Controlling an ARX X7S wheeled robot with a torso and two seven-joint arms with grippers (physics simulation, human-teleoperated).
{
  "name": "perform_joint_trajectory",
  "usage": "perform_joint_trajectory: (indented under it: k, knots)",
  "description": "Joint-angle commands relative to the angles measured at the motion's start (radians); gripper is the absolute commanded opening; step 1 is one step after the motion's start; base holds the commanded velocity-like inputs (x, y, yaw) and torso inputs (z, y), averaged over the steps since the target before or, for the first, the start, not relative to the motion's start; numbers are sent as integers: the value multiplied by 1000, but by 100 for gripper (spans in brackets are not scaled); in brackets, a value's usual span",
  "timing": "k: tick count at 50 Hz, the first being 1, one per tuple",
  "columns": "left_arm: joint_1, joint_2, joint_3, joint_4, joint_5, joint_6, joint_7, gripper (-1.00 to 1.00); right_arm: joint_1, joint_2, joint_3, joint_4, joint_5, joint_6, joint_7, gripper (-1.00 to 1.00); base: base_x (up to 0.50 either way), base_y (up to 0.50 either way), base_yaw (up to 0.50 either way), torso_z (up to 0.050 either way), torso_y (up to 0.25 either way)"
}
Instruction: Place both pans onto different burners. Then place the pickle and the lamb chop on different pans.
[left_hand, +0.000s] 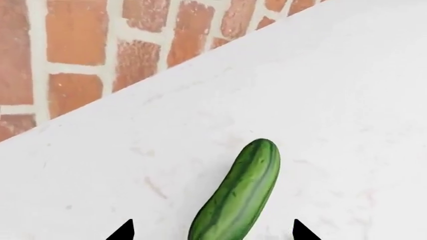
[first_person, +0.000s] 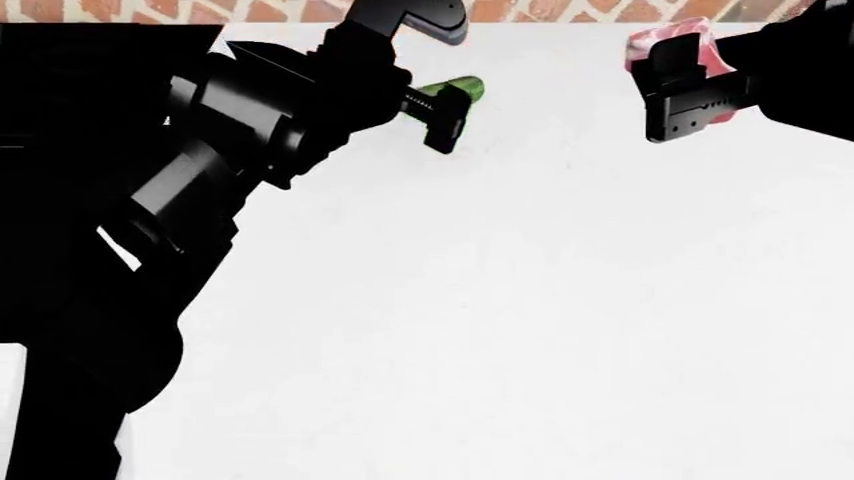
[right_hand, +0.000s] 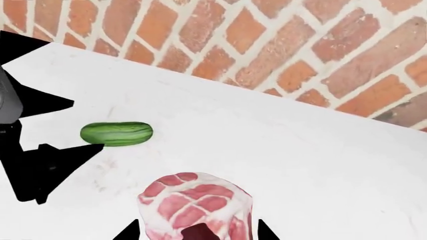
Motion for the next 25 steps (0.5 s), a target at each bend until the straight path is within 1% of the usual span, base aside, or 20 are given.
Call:
perform_joint_trajectory:
  k: [1,18,21,22,25]
  knots:
    - [12,0,5,-26,29,36,6,100,-19,5,-29,2,-30,-64,-22,-100,-11,0,0,-7,-170]
    - [16,0,2,-28,32,43,11,100,-21,10,-46,6,-40,-76,-39,-100,0,-1,-1,-7,-171]
    - [17,0,-4,-35,22,52,24,100,-20,9,-49,8,-41,-77,-41,-100,0,-1,-2,-3,-73]
    - [17,0,-6,-39,14,56,32,-100,-19,9,-50,8,-41,-76,-41,-100,0,0,-3,0,0]
    - [15,0,-4,-43,-1,62,40,-100,-17,8,-51,8,-37,-75,-39,-100,0,0,0,0,0]
